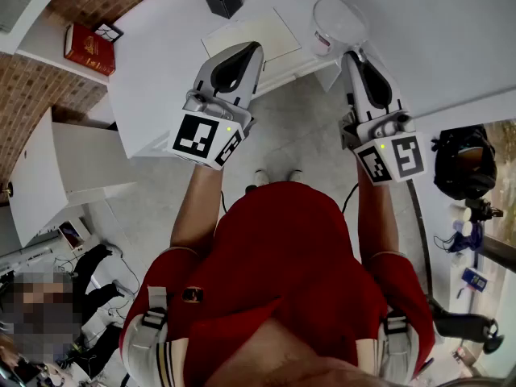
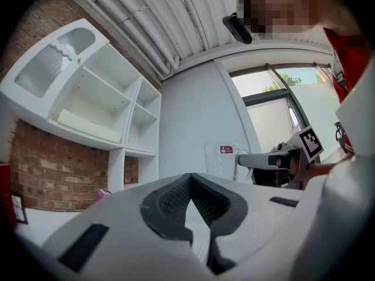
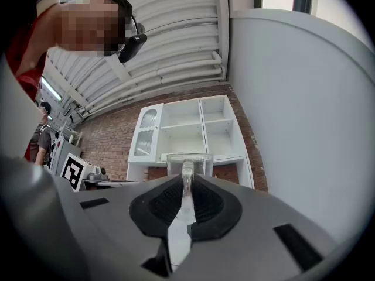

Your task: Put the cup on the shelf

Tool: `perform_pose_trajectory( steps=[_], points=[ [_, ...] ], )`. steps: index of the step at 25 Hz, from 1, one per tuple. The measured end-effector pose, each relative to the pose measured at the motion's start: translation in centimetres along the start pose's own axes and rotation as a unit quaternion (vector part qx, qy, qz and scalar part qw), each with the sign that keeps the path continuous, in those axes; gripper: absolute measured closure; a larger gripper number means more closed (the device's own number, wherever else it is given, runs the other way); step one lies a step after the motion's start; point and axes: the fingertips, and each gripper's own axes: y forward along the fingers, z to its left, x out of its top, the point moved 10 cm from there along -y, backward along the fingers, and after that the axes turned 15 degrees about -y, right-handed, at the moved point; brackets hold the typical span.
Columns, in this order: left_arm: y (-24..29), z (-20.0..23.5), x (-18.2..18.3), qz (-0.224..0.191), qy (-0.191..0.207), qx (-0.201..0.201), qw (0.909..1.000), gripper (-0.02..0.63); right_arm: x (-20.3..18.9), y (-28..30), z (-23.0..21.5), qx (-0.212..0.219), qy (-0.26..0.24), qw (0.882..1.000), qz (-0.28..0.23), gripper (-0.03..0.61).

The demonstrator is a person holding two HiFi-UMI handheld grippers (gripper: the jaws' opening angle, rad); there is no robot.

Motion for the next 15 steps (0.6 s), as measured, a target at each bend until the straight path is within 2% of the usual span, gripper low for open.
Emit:
perform_pose_trajectory(
  steps=[15],
  points=[
    [2.9, -2.4, -0.6, 0.0, 0.008, 0.019, 0.9998, 0.609, -0.6, -0.5, -3.8, 0.017, 0.014, 1.0, -0.013, 0.554]
  ],
)
